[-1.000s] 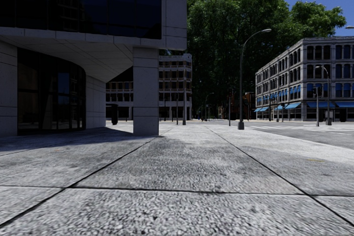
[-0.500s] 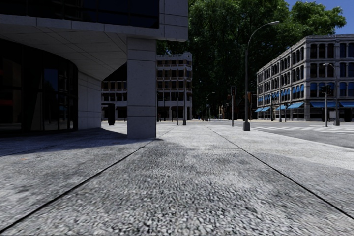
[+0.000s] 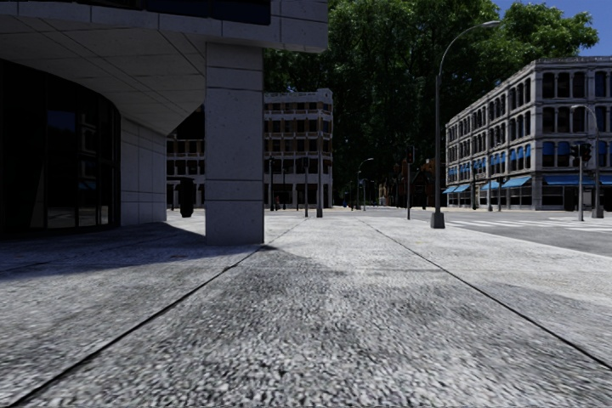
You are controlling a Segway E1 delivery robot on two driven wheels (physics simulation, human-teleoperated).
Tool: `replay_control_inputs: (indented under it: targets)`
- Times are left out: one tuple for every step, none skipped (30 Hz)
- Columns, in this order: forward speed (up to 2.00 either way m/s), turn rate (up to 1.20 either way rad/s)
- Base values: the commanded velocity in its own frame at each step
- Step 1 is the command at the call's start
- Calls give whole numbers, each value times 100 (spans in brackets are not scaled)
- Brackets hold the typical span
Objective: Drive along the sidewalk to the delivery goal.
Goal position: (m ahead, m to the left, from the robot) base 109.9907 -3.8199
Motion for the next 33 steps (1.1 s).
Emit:
replay_control_inputs:
  targets:
    - [200,0]
    - [200,0]
    - [200,0]
    - [200,0]
    - [200,0]
    - [200,0]
    - [200,0]
    - [200,0]
    - [200,0]
    - [200,0]
    - [200,0]
    - [200,0]
    - [200,0]
    - [200,0]
    - [200,0]
    - [200,0]
    - [200,0]
    - [200,0]
    - [200,0]
    - [200,0]
    - [200,0]
    - [200,0]
    - [200,0]
    - [200,0]
    - [200,0]
    - [200,0]
    - [200,0]
    - [200,0]
    - [200,0]
    - [200,0]
    - [200,0]
    - [200,0]
    - [200,0]
